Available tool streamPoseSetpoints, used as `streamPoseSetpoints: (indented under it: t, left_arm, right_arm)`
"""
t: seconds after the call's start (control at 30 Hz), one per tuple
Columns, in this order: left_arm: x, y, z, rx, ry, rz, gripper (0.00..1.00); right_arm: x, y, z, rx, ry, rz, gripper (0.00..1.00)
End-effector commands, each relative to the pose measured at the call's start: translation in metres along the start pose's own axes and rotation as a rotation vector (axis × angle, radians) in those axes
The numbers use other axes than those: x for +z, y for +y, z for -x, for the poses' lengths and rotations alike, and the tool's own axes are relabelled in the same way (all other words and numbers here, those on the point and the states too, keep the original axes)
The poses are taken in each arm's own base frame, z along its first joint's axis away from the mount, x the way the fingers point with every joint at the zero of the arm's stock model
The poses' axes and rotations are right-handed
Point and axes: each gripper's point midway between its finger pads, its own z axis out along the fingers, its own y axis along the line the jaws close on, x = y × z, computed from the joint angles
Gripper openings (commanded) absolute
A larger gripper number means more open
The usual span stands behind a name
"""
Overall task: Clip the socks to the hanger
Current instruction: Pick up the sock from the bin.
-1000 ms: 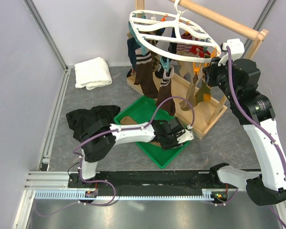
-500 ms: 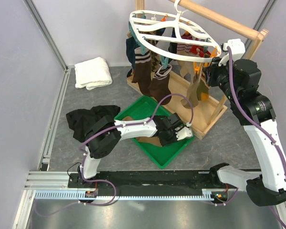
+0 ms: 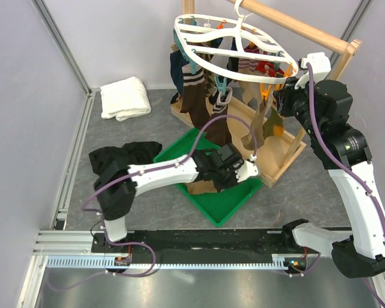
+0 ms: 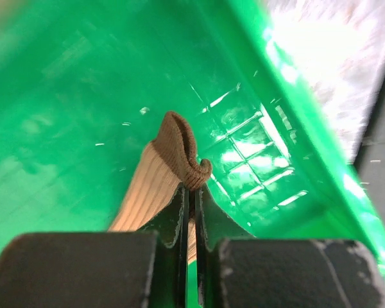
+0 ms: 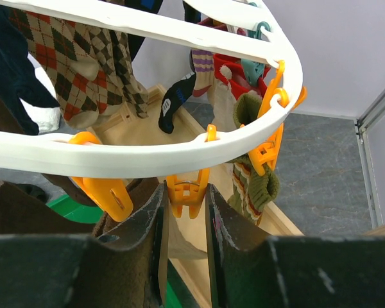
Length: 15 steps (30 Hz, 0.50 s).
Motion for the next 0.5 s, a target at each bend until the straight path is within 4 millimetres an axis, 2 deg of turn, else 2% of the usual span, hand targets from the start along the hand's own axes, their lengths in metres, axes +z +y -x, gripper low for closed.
streamPoseSetpoints:
  t: [0.0, 0.3, 0.37, 0.43, 0.47]
  left_arm:
    - [-0.057, 0.0, 0.058, -0.033, -0.242, 0.046, 0.02]
    - [-0.148, 0.013, 0.133, -0.091, -0.619, 0.165, 0.02]
    - [-0.17, 0.013, 0.153, -0.113, -0.719, 0.166, 0.02]
    - [-0.184, 0.011, 0.166, -0.141, -0.79, 0.153, 0.02]
    - [-0.199, 0.011, 0.178, -0.138, -0.861, 0.154, 0.02]
  right_arm:
    - [-0.007, 0.002, 0.003, 0.003, -0.014, 0.013, 0.0]
    - [-0.009, 0.005, 0.008, 0.021, -0.031, 0.03, 0.0]
    - [-0.009, 0.005, 0.009, 0.023, -0.032, 0.029, 0.0]
    - [-0.009, 0.005, 0.009, 0.024, -0.033, 0.032, 0.0]
    - [-0.01, 0.006, 0.01, 0.026, -0.033, 0.035, 0.0]
